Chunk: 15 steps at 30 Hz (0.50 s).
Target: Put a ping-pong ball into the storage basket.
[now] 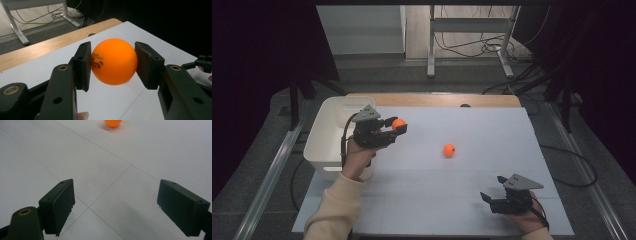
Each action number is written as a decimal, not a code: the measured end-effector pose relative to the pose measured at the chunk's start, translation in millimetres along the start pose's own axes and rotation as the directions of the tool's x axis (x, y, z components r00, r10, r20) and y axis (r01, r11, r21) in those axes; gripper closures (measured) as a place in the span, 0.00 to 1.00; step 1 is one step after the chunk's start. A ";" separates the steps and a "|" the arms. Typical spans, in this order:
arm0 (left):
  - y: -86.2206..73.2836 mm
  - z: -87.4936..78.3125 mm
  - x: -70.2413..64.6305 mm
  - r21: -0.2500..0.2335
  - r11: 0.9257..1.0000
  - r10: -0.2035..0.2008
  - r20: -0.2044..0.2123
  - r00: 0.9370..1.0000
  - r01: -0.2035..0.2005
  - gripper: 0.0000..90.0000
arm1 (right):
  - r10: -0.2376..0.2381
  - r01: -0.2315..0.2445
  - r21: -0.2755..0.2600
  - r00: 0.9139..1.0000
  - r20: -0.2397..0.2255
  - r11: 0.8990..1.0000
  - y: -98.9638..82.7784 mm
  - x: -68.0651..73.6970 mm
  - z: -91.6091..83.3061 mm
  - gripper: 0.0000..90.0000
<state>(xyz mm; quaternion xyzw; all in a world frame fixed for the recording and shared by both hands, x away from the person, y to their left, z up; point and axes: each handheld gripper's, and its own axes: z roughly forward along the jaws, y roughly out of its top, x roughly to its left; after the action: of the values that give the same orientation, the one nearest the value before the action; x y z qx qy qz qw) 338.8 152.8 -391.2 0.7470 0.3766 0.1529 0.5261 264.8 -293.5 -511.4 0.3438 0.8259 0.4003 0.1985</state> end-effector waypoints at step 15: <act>2.3 -15.3 8.0 -0.044 0.999 -0.022 -0.027 0.999 0.020 0.56 | 0.001 -0.001 -0.003 1.000 -0.003 1.000 -0.3 -0.3 -0.1 0.17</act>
<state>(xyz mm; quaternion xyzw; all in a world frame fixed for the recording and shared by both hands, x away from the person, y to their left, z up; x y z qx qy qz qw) 335.5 168.5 -384.4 0.7291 0.3881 0.1657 0.5388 264.8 -293.8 -511.6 0.3434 0.8254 0.4023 0.1974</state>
